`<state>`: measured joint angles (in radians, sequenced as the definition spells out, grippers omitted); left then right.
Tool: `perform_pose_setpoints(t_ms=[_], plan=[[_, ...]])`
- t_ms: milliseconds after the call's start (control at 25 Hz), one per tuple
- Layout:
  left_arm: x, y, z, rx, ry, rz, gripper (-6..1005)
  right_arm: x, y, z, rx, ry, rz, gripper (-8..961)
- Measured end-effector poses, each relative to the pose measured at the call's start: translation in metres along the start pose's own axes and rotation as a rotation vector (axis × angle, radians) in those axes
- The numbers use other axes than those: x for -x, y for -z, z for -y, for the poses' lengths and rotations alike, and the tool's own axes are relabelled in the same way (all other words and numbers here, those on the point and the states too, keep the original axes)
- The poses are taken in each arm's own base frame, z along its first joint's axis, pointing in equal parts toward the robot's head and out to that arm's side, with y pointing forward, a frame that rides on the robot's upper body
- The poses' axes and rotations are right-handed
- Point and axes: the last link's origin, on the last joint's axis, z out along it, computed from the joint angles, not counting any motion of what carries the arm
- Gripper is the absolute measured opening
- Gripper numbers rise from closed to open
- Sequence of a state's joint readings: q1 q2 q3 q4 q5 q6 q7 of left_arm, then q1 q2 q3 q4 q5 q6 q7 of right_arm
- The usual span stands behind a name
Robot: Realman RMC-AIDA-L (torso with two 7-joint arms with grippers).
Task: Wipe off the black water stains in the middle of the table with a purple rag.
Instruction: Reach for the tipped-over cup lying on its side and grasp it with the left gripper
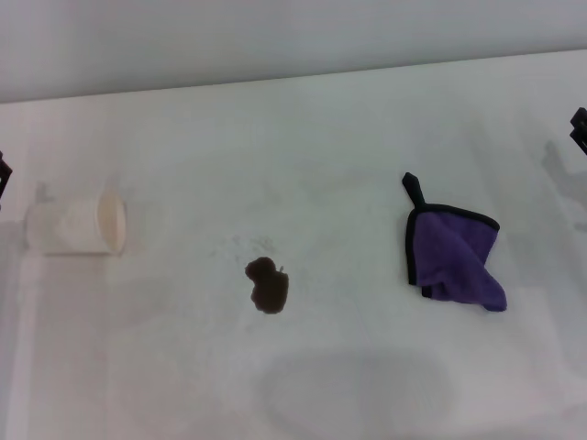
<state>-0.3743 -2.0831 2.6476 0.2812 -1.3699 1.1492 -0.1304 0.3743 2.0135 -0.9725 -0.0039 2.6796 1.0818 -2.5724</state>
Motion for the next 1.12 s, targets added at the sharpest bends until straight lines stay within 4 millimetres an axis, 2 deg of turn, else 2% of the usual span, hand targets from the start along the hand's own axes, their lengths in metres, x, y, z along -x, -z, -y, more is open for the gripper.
perform_pose_setpoints(t_ms=[760, 920, 1120], plan=[[0.004, 0.006, -0.003, 0.005, 0.008, 0.009, 887, 0.0, 0.001, 0.002, -0.006, 0.003, -0.001, 818], [-0.002, -0.001, -0.008, 0.025, 0.049, -0.01, 887, 0.0, 0.002, 0.003, -0.008, 0.003, -0.002, 818], [-0.012, -0.019, -0.022, 0.189, 0.1, -0.001, 887, -0.001, 0.003, 0.003, -0.01, 0.003, -0.007, 817]])
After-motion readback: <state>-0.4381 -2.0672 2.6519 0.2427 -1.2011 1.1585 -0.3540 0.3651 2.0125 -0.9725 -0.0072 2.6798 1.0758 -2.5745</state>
